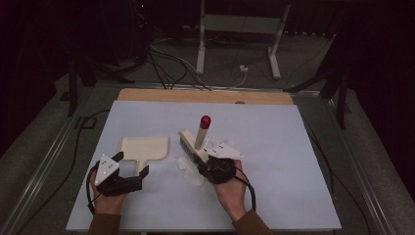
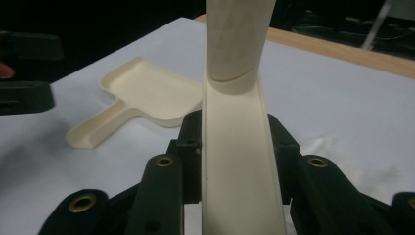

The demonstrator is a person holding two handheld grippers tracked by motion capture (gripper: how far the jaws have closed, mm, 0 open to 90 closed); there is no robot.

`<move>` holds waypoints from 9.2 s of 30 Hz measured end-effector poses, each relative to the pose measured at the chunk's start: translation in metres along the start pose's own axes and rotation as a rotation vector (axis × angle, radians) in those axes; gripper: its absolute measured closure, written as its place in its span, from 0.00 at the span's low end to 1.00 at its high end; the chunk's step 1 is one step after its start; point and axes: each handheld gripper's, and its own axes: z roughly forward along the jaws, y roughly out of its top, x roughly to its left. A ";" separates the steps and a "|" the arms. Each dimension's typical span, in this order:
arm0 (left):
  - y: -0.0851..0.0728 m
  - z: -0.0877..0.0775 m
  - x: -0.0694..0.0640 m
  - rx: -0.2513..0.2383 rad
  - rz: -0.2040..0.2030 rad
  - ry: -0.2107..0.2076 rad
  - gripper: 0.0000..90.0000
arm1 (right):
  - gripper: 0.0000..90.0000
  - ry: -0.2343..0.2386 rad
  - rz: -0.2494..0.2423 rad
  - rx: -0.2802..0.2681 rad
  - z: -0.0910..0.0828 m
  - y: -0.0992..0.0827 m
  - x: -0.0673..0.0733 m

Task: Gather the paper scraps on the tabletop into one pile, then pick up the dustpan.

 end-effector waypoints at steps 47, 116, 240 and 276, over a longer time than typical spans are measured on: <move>0.000 -0.001 0.001 -0.004 0.000 0.002 0.01 | 0.75 -0.020 0.137 0.088 0.018 -0.033 -0.009; -0.001 0.001 -0.001 0.006 0.003 -0.002 0.01 | 0.75 0.299 -0.183 0.067 -0.058 -0.010 -0.075; -0.002 0.002 0.000 0.027 -0.001 0.021 0.01 | 0.76 0.033 0.034 -0.120 -0.097 -0.024 -0.168; -0.007 0.031 -0.011 0.264 -0.079 0.249 0.04 | 0.76 -0.079 0.077 -0.137 -0.109 -0.034 -0.178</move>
